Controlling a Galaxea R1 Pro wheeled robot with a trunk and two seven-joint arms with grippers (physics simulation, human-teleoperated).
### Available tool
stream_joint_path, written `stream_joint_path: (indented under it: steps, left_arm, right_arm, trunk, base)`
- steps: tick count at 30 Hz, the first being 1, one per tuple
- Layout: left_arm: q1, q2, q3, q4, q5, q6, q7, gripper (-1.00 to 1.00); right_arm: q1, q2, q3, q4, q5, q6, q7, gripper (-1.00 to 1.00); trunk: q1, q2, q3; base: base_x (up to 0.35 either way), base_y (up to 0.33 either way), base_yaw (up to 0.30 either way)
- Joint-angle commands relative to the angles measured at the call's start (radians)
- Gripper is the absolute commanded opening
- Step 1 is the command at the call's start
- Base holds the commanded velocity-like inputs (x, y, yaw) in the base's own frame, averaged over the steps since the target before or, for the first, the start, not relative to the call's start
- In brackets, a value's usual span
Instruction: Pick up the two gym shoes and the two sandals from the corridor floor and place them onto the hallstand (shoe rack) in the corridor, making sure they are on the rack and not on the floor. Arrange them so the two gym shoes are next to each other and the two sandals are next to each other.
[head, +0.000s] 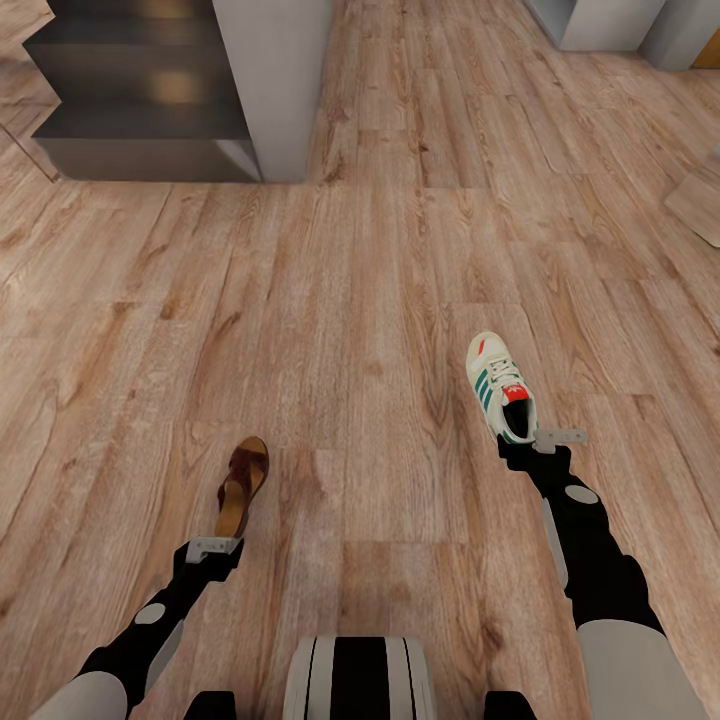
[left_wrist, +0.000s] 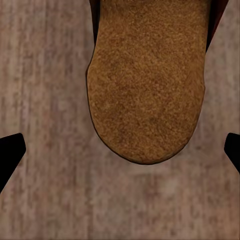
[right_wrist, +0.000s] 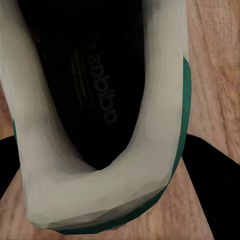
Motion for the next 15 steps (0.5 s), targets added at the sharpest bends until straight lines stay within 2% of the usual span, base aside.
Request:
stream_joint_path:
  steps: [1,8,15]
  left_arm:
    - [-0.001,-0.001,0.009,0.001,-0.01,-0.004,-0.006,1.0]
    - [-0.001,-0.004,0.009,0.001,-0.011,-0.004,-0.006,1.0]
    - [-0.001,-0.004,0.009,0.0,-0.011,-0.004,-0.006,1.0]
  right_arm:
    - [0.0,0.0,-0.002,-0.002,0.011,0.005,0.008,-1.0]
    - [0.0,0.0,-0.002,-0.002,0.011,0.005,0.008,-1.0]
    - [0.0,0.0,-0.002,-0.003,0.011,0.005,0.008,-1.0]
  trunk:
    - [0.0,0.0,-0.001]
    - [0.0,0.0,-0.001]
    - [0.0,0.0,-0.001]
  base:
    - [0.024,0.002,0.0]
    - [0.106,0.001,0.0]
    - [0.023,0.0,0.0]
